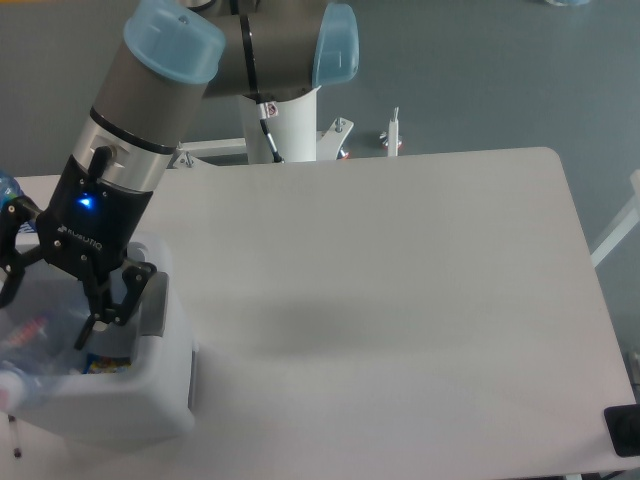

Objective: Place the trash in the trash can
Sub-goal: 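Raise the open gripper up out of the bin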

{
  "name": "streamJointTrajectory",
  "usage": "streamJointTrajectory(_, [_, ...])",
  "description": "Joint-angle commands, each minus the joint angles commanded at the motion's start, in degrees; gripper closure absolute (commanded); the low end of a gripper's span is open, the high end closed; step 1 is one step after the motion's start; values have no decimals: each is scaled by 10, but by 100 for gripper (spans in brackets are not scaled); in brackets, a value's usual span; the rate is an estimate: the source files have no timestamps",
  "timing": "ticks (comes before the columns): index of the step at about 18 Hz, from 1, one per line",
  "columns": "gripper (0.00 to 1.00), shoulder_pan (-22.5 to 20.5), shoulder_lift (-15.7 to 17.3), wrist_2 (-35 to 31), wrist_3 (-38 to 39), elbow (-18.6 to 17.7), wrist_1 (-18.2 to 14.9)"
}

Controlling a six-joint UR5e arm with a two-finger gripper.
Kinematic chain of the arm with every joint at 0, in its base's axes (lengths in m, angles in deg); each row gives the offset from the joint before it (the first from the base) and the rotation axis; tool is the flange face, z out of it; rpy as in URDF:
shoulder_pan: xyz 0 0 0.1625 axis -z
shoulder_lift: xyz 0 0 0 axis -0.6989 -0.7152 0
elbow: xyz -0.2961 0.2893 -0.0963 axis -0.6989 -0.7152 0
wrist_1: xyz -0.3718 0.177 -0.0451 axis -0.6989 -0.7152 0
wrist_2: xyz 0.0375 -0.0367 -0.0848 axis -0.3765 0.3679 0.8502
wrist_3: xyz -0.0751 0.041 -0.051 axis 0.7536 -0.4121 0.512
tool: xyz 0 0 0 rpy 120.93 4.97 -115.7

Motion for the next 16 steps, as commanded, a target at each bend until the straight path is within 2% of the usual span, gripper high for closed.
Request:
streamJointTrajectory(7, [0,-11,2,-3,0,9,0])
streamJointTrajectory(14, [0,-76,25,-9,1,21,-1])
streamJointTrajectory(16, [0,-91,27,-49,0,26,-1])
